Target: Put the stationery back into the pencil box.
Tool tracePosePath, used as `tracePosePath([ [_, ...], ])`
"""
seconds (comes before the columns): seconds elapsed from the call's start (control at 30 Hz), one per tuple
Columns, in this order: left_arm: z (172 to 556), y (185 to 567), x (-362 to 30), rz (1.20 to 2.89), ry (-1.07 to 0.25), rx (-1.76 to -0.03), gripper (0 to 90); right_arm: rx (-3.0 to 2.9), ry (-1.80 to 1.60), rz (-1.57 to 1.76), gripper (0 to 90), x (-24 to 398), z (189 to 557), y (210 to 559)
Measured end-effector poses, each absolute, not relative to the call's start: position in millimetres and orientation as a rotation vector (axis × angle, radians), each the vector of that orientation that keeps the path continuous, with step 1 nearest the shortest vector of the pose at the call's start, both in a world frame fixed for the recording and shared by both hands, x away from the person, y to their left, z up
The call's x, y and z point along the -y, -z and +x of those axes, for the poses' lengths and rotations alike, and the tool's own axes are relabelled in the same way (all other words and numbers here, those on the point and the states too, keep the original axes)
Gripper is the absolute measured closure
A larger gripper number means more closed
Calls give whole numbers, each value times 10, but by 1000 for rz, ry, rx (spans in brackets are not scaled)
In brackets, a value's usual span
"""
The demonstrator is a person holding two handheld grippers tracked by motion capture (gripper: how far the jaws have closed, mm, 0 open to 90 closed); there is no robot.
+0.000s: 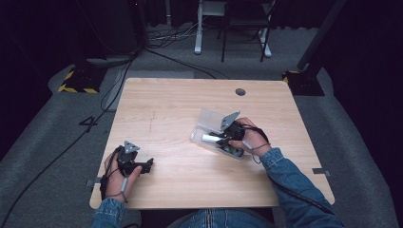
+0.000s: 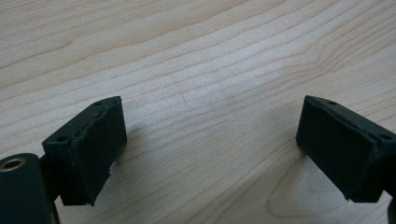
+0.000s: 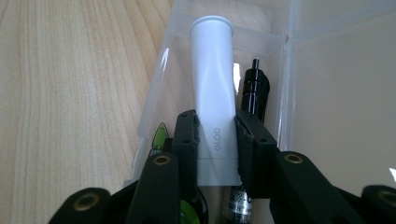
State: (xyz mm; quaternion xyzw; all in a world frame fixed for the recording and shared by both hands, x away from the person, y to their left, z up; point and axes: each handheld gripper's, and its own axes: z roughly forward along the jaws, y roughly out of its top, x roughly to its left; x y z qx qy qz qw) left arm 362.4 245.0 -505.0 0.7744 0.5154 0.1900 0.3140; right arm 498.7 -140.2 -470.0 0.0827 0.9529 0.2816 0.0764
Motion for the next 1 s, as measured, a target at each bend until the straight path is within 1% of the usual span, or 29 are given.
tracePosePath([
  [0.57, 3624, 5050, -2450, 2042, -501, -1359, 88, -2879, -913, 367, 717, 1440, 5003, 4693],
  [0.73, 3624, 5050, -2451, 2042, -501, -1359, 88, -2885, -896, 283, 717, 1431, 4999, 4695],
  [1.0, 3624, 5050, -2449, 2040, -501, -1361, 88, -2880, -917, 270, 710, 1403, 4983, 4725],
])
